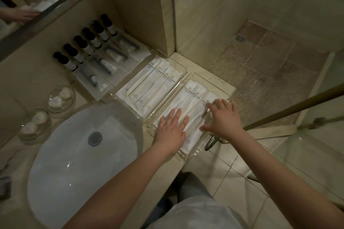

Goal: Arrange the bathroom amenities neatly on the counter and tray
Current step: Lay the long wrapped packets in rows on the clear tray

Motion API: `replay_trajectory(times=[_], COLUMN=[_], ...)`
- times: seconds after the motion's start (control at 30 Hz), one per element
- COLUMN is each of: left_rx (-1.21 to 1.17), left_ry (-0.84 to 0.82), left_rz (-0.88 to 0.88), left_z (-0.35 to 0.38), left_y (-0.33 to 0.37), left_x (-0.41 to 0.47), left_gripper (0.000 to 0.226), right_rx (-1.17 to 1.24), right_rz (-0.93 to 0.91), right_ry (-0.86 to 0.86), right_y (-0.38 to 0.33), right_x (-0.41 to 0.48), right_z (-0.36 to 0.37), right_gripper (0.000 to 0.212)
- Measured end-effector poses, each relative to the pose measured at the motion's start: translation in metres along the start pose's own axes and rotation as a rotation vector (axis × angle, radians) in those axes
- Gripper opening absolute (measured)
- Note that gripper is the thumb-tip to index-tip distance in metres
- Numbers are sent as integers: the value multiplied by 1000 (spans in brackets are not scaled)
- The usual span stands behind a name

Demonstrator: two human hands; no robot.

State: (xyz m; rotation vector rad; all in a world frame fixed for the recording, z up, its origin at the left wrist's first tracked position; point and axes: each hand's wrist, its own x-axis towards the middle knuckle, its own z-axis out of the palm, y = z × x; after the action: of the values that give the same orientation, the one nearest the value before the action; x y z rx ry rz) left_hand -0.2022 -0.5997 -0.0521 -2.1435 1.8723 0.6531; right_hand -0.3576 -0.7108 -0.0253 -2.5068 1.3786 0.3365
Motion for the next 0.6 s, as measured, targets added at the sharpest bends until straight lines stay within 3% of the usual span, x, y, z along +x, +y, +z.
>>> replay_trajectory(times=[0.4, 0.5, 0.6], left_rx=[-99, -103, -110], left_ry=[-57, 9, -39], left_rz=[76, 12, -83], left_z=[0, -2, -4], left_y=[17, 10, 4], left_x=[-7, -8, -8], left_gripper=[61, 66, 74], right_rx=[75, 123, 72], right_rz=[-79, -116, -180], right_ry=[-24, -61, -149], right_y=[2, 6, 2], right_x=[13, 19, 27], right_z=[-5, -6, -4], right_gripper=[89, 90, 89])
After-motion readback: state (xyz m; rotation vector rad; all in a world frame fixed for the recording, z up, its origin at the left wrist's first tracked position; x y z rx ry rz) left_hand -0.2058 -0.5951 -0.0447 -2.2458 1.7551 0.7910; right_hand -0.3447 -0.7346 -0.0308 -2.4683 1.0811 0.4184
